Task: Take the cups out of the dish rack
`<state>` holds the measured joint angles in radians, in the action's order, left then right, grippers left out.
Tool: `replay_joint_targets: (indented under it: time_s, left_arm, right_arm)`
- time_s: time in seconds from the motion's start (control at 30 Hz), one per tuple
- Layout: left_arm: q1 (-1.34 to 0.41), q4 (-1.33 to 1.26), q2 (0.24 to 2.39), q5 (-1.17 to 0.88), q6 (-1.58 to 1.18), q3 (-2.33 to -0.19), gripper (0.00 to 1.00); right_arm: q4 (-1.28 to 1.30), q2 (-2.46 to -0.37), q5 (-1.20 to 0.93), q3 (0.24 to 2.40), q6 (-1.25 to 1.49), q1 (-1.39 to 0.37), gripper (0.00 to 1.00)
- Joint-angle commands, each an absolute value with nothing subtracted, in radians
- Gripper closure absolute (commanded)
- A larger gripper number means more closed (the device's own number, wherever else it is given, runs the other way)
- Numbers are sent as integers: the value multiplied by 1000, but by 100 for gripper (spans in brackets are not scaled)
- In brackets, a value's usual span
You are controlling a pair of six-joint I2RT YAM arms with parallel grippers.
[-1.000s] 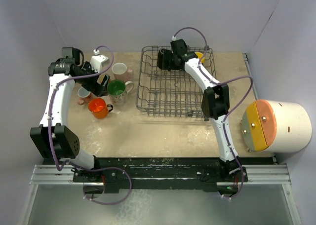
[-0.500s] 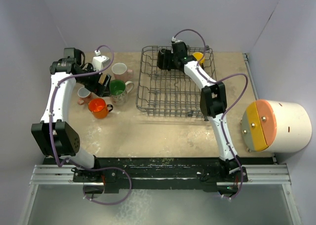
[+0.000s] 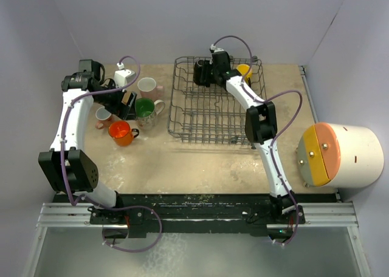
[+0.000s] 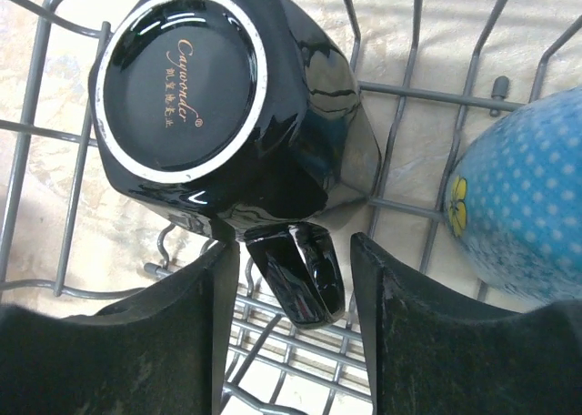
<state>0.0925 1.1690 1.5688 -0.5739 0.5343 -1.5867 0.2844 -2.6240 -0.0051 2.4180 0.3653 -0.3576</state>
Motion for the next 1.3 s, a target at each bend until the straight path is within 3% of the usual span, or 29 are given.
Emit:
replay_joint_targets:
  time_s: [0.0,0.17,0.4,0.63,0.83,1.07,1.27]
  left_arm:
    - [99,1172,1559,-616,535,-1631,6]
    - [98,1179,1571,-629,526,-1635,8]
    - [98,1180,1574,-633,526,-1636,10]
    - [98,1184,1562,-645,533,-1622,9]
    - [99,1197,1543,-637,575,-1629,0]
    - [99,1107,1457,-639,605,-1576,1]
    - [100,1049,1436,-714,613,-1550,1]
  right_arm:
    - [236,-2630,-20,2454,346,-352,47]
    - [201,-2612,13,2418,311,-356,56]
    - [168,-2571,39,2383,277,-371,86]
    - [132,-2471,126,2343,183,-417,100]
    - [114,-2361,170,2322,161,-449,100]
    - [142,-2184,200,2213,199,-507,100]
    - [157,-1933,13,1959,451,-536,100]
